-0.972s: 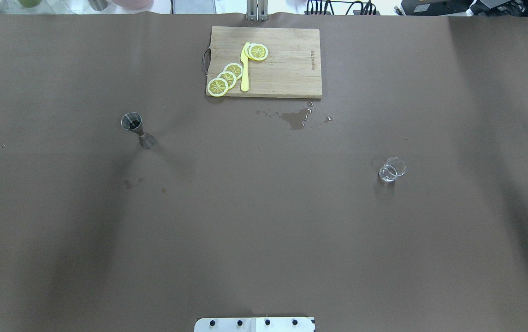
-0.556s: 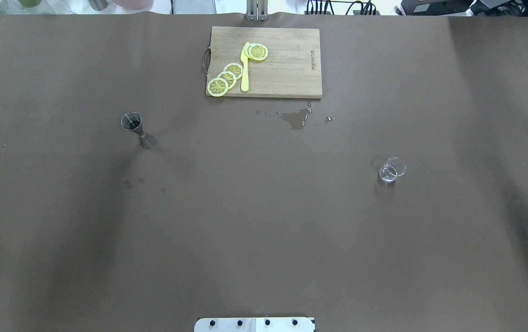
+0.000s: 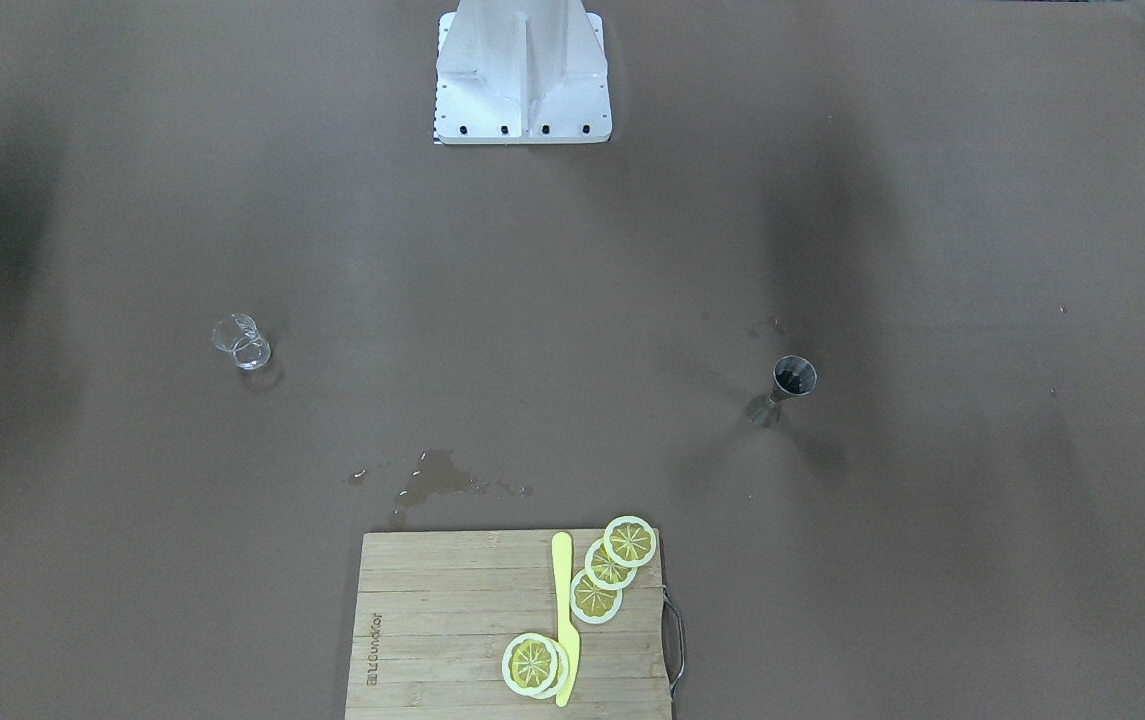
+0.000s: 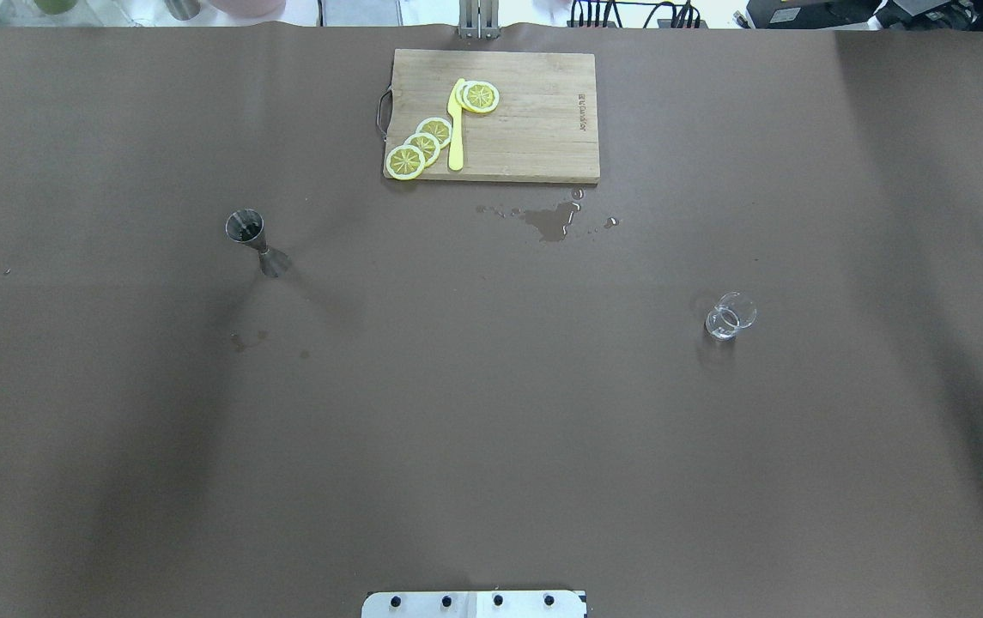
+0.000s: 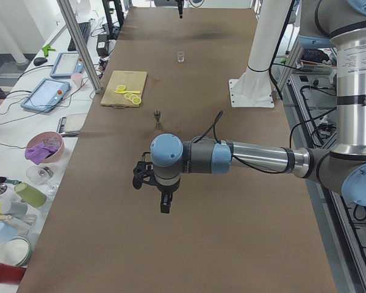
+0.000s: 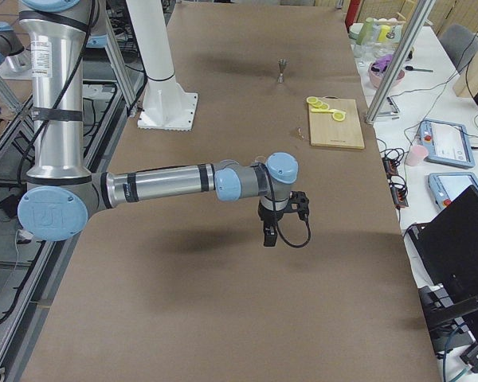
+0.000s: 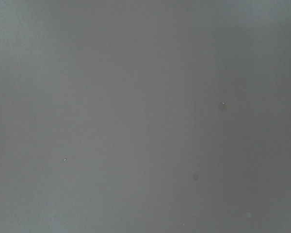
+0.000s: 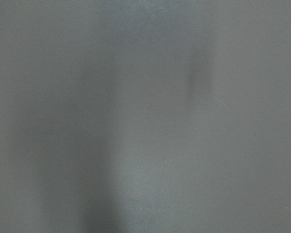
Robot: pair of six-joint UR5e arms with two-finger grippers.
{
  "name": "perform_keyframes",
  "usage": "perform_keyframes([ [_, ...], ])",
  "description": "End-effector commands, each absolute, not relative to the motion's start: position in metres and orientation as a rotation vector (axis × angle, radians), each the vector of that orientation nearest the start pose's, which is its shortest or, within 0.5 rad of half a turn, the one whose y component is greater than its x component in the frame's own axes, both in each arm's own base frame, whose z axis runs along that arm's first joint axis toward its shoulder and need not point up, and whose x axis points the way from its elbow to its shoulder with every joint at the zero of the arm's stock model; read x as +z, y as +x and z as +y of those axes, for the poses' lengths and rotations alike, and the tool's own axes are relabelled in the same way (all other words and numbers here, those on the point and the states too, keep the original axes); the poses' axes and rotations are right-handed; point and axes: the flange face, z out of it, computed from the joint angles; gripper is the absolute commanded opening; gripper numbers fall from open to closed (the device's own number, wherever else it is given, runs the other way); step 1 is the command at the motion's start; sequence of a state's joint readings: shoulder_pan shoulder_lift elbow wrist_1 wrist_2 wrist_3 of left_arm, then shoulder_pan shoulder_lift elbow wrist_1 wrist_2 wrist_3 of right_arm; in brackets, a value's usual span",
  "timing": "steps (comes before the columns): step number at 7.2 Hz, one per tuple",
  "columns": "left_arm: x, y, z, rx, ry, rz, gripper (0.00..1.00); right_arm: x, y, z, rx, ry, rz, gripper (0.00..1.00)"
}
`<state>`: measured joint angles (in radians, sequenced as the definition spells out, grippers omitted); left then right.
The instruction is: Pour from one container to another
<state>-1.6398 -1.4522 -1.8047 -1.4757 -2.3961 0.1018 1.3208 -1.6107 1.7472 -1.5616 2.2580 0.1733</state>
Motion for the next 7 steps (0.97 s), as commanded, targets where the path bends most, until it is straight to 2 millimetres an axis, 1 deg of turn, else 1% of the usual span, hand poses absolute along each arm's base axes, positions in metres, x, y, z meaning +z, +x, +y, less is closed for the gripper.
perform_keyframes([
  [1,0.6048,-0.0903,-0.4355,0.039,0.090,0.822,0.98,0.5962,-0.0512,-0.4838,-0.123,-0.009,-0.700,1.00],
  [2,0.6004,-0.0902,-0.4349,0.042,0.098,0.821,0.98,0.5962,-0.0512,-0.4838,-0.123,-0.009,-0.700,1.00],
  [4,0.5983,-0.0903,-0.4362,0.043,0.101,0.821,0.98,0.5962,-0.0512,-0.4838,-0.123,-0.009,-0.700,1.00],
  [7,0.6017,-0.0897,-0.4365,0.042,0.096,0.822,0.98,0.5962,-0.0512,-0.4838,-0.123,-0.009,-0.700,1.00],
])
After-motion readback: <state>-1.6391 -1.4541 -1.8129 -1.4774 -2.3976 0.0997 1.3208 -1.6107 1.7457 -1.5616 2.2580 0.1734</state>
